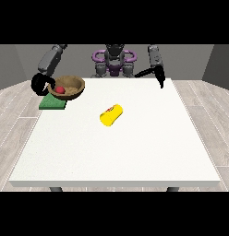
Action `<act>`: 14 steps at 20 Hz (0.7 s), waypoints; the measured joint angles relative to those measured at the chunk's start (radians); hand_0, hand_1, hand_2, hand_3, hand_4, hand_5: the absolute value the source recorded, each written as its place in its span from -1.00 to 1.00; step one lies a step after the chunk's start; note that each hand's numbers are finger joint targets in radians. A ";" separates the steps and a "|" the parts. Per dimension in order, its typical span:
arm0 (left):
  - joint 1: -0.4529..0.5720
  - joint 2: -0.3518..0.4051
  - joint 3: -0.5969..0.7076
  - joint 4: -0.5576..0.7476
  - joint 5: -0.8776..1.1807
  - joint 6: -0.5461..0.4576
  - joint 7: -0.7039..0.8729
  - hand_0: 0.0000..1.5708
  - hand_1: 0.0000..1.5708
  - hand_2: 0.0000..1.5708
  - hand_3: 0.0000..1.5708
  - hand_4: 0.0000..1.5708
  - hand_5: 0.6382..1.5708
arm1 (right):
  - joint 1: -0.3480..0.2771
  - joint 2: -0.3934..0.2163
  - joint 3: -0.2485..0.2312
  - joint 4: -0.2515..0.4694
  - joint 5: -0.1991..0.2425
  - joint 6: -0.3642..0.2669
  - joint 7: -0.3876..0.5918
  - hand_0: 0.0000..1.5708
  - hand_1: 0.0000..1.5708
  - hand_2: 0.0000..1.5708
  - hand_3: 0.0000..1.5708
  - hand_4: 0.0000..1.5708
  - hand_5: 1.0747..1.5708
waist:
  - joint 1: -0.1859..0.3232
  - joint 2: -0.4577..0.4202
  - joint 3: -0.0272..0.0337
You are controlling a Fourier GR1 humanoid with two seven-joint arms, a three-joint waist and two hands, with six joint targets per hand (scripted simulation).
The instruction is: Pick the cup and pour the ball into the bowl, then pick the bowl and place it on the pad
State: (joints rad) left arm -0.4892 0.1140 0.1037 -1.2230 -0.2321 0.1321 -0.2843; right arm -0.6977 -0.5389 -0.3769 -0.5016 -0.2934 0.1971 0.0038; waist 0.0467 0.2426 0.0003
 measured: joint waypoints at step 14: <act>-0.020 -0.030 -0.064 -0.210 -0.072 0.087 0.000 -1.00 -1.00 -1.00 -1.00 -1.00 0.98 | 0.020 -0.201 -0.073 0.097 -0.009 0.155 -0.223 1.00 1.00 1.00 -1.00 0.32 0.99 | 0.013 0.242 0.0023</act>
State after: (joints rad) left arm -0.5088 0.0844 0.0400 -1.4328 -0.3045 0.2194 -0.2845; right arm -0.6780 -0.7404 -0.4500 -0.4046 -0.3024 0.3521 -0.2190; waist 0.0599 0.4845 0.0025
